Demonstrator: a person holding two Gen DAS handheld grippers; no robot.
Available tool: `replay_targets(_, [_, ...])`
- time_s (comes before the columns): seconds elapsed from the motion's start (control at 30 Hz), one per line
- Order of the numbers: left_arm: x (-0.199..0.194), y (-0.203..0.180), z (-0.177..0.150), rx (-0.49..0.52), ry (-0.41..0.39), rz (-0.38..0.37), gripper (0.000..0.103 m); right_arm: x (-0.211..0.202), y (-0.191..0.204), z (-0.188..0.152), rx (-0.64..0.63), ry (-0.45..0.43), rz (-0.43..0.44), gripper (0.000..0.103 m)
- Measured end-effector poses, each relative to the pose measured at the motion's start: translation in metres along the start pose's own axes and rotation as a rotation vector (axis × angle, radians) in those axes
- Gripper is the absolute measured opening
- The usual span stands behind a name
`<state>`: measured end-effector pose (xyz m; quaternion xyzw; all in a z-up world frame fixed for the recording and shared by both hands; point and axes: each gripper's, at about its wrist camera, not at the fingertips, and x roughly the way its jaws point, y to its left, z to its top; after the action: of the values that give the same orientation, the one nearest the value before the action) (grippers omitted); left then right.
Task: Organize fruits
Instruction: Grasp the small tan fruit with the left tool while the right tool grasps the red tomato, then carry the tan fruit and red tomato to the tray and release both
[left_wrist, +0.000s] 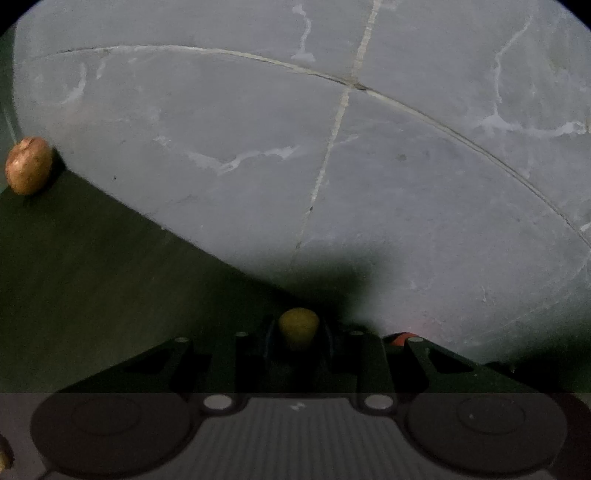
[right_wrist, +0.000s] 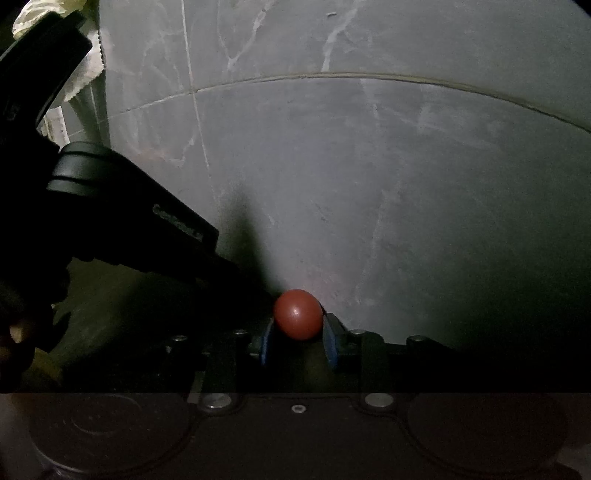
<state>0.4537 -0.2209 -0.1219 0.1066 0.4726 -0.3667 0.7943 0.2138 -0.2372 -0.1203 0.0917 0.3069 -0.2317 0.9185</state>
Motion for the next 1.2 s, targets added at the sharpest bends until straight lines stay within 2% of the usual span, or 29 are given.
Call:
replay_targets(0.33, [-0.041, -0.01, -0.017, -0.099, -0.047, 0.017, 0.028, -0.047, -0.009, 0.003, -0.057, -0.029, 0.062, 0.029])
replay_targets(0.63, [-0.109, -0.008, -0.051, -0.231, -0.125, 0.052, 0.028, -0.102, -0.004, 0.009, -0.134, -0.04, 0.172, 0.029])
replay_targets(0.8, [-0.157, -0.001, -0.07, -0.303, -0.16, 0.097, 0.028, -0.119, 0.018, 0.021, -0.196, -0.054, 0.253, 0.029])
replay_targets(1.0, [-0.211, 0.015, -0.113, -0.427, -0.241, 0.158, 0.028, -0.145, 0.046, 0.022, -0.29, -0.073, 0.385, 0.029])
replay_targets(1.2, [-0.26, 0.037, -0.167, -0.551, -0.295, 0.256, 0.028, -0.152, 0.08, 0.014, -0.381, -0.043, 0.502, 0.029])
